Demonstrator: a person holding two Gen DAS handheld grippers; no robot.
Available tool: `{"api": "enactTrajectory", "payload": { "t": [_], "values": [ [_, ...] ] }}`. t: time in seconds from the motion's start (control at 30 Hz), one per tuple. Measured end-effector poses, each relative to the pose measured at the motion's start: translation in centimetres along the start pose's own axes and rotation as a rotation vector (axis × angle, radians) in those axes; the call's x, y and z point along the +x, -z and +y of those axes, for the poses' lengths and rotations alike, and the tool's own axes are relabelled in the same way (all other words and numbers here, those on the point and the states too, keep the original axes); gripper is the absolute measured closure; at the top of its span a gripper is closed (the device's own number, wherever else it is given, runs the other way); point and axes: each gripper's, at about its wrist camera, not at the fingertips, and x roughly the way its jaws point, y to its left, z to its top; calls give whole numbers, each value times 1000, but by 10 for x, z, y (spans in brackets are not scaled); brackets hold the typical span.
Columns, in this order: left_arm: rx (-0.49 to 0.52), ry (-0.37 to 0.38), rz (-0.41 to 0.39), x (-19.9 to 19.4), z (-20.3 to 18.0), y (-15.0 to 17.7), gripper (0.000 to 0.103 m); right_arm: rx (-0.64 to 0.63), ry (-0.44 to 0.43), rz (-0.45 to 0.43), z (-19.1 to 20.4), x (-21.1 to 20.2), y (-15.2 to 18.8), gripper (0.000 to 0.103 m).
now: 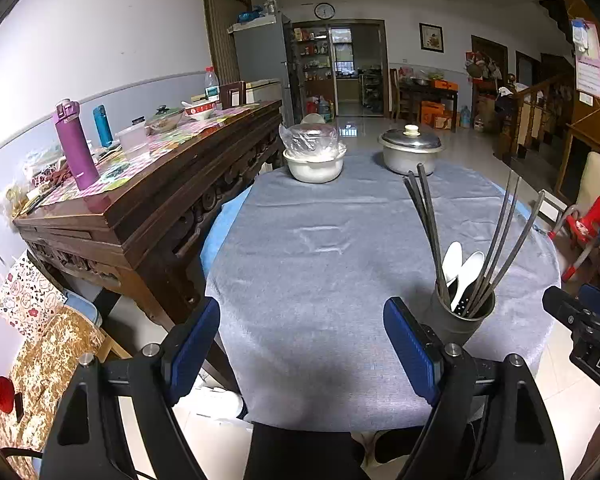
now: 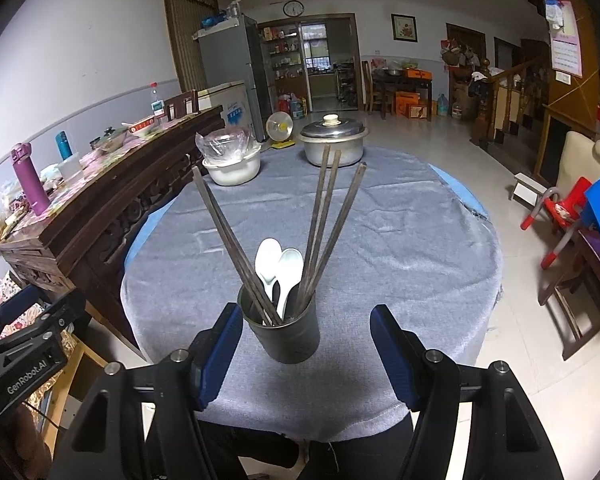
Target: Organize utensils
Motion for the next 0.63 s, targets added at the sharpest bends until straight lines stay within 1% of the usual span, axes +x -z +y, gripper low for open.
{"api": "enactTrajectory", "payload": {
  "t": [0.4,0.5,0.6,0.63],
  "values": [
    [18,-5,27,10,-9,1,19,17,-20,25,-10,14,1,33],
    [19,20,27,13,-9,-1,19,26,-19,17,-17,18,0,33],
    [12,58,26,26,-7,-8,19,56,12,13,-35,26,-4,33],
    [6,73,28,35,-5,-12,19,72,30,-2,-48,30,-6,33]
  ]
}}
